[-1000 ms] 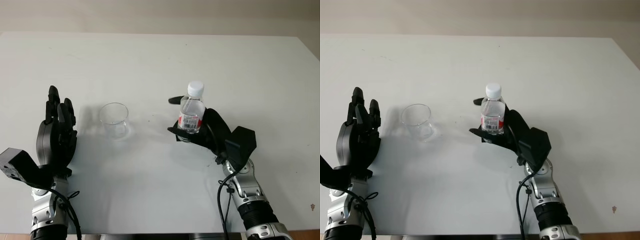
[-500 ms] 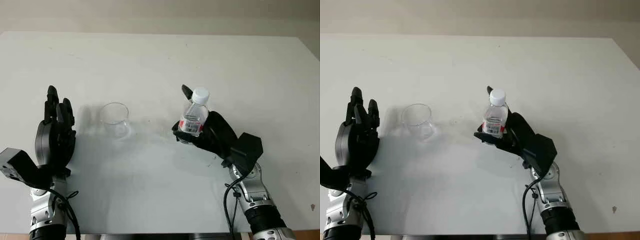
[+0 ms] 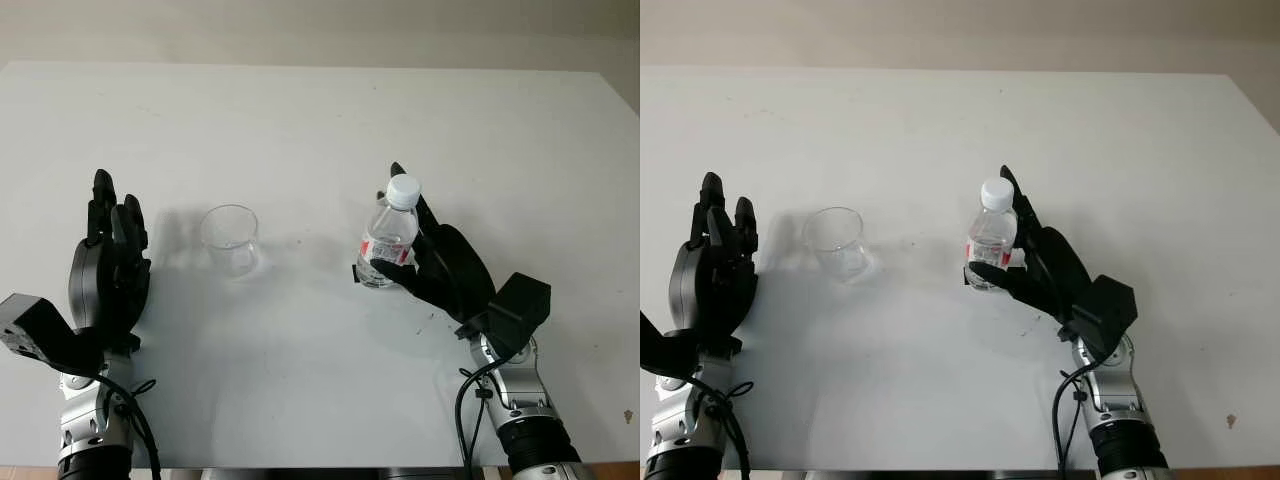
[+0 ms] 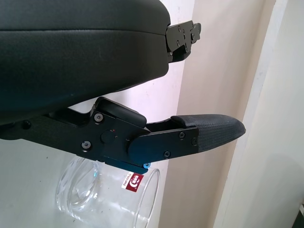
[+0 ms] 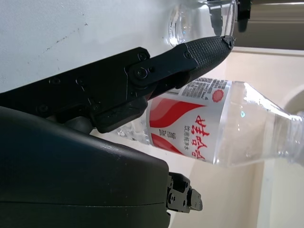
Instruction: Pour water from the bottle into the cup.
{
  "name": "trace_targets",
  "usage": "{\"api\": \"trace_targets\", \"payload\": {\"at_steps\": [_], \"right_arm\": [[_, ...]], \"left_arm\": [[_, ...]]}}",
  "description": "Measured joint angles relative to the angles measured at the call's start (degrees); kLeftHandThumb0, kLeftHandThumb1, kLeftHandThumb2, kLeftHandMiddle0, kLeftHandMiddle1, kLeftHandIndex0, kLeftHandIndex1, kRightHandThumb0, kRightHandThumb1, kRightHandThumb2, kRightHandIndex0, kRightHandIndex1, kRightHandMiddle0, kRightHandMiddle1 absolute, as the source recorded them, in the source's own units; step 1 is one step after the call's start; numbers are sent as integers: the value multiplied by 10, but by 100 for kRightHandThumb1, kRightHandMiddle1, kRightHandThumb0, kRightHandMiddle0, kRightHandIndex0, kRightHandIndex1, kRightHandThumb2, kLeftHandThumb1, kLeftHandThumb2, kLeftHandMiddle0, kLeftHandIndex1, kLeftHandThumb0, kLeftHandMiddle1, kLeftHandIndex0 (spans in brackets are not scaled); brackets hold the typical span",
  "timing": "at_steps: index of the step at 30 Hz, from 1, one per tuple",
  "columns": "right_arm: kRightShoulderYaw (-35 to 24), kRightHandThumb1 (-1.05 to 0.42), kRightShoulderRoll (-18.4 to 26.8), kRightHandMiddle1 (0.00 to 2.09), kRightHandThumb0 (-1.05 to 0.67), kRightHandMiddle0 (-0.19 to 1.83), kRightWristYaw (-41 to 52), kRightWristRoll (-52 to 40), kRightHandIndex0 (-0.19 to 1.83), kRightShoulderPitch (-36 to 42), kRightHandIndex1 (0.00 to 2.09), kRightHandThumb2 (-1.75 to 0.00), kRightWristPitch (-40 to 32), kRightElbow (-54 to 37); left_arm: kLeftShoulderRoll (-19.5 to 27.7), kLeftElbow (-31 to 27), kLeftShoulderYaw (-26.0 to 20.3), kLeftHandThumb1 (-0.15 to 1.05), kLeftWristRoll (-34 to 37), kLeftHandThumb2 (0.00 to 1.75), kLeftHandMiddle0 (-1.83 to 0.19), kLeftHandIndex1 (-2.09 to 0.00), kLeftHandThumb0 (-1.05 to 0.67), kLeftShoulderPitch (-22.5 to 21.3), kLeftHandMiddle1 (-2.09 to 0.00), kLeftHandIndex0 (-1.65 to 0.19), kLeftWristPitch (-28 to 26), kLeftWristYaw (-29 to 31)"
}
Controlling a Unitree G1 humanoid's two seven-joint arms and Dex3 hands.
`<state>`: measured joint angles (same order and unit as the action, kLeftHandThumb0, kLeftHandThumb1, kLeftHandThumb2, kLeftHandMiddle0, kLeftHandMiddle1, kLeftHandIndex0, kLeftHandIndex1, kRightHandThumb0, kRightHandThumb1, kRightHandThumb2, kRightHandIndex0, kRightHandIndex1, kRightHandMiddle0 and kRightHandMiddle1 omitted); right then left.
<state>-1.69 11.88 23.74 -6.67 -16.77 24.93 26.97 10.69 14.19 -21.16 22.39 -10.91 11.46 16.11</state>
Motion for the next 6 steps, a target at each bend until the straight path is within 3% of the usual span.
{"api": "trace_targets", "payload": {"at_steps": [6], "right_arm": [[-6,-101,-11,0,-90,-19,5,-10,-19,-5,0,-5,14,8]], "left_arm": [[0,-3,-3,105,4,55,17,-4,-77,2,-6,18,0,0]]}}
